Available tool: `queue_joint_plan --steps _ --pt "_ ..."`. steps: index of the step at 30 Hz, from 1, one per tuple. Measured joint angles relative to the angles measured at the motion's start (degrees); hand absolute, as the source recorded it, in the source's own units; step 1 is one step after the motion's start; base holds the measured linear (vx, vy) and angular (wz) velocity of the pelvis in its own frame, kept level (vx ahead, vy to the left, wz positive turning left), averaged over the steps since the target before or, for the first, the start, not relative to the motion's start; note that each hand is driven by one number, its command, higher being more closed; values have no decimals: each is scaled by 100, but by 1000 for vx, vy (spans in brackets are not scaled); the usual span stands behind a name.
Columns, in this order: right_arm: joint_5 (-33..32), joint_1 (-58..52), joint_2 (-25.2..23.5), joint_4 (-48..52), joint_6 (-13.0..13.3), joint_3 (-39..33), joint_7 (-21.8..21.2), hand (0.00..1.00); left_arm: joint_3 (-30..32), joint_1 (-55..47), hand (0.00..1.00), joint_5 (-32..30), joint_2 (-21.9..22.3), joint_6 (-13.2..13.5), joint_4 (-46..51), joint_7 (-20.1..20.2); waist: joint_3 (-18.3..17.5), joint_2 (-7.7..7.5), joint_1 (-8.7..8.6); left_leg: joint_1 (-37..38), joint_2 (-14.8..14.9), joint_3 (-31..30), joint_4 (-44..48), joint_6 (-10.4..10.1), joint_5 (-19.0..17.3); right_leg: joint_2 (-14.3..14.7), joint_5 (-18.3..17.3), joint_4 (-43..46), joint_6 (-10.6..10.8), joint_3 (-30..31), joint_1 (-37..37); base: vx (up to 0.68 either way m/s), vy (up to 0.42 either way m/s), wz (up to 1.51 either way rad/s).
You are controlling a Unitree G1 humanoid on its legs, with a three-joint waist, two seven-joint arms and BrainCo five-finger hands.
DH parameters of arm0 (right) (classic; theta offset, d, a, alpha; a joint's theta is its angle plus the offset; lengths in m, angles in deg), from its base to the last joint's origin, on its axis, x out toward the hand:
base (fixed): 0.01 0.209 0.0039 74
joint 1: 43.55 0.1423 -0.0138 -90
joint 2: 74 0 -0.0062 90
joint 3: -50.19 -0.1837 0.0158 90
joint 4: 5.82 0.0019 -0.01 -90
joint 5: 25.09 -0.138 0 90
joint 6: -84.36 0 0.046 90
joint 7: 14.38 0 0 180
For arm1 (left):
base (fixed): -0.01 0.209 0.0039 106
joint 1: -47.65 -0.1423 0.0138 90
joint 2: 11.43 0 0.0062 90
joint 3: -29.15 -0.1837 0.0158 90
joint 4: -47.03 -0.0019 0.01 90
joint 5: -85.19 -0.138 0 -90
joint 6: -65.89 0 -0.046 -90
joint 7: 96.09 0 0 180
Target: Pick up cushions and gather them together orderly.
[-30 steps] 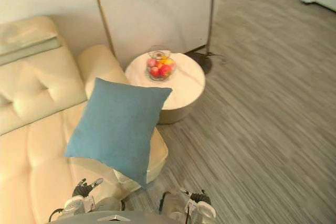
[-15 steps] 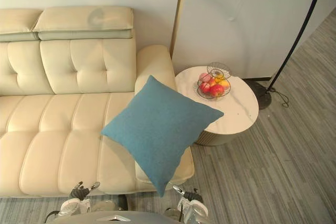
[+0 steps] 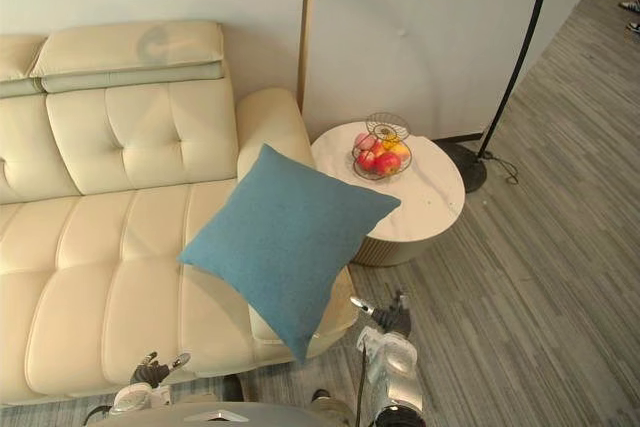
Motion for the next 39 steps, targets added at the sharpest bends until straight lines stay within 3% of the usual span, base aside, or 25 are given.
queue_joint_plan --steps 16,22,25,26,34,39 --pt "-174 189 62 153 92 929 -313 0 1 -20 0 1 -48 2 5 2 21 8 38 -64 -125 -406 -7 -12 -11 -25 68 -214 17 63 68 -3 17 3" --pt "-463 864 150 -729 84 1263 -290 0 2 -9 0 18 -53 7 123 -31 139 44 100 -411 -177 -610 -4 54 40 -67 138 -232 17 -54 -153 10 26 16" --pt "-693 1255 147 -976 92 1354 -211 0 9 10 0 133 -76 11 188 -91 240 48 211 -607 -197 -623 2 124 91 -70 198 -246 44 -59 -313 26 14 4" --pt "-736 1405 162 -1097 97 1376 -201 100 9 36 0 183 -99 11 187 -98 334 49 228 -632 -211 -637 29 129 99 -71 213 -264 51 -73 -320 41 15 5" --pt "-1195 1995 426 -1415 124 1443 198 100 1 281 0 743 -128 17 227 -325 686 2 299 -984 -194 -913 33 109 222 -20 258 -349 20 -371 -497 29 -10 17" --pt "-1445 1993 432 -1354 274 1441 202 100 2 447 0 1040 -88 77 681 -375 834 -11 322 -996 -129 -958 30 66 253 43 252 -346 -22 -387 -495 0 -14 5"
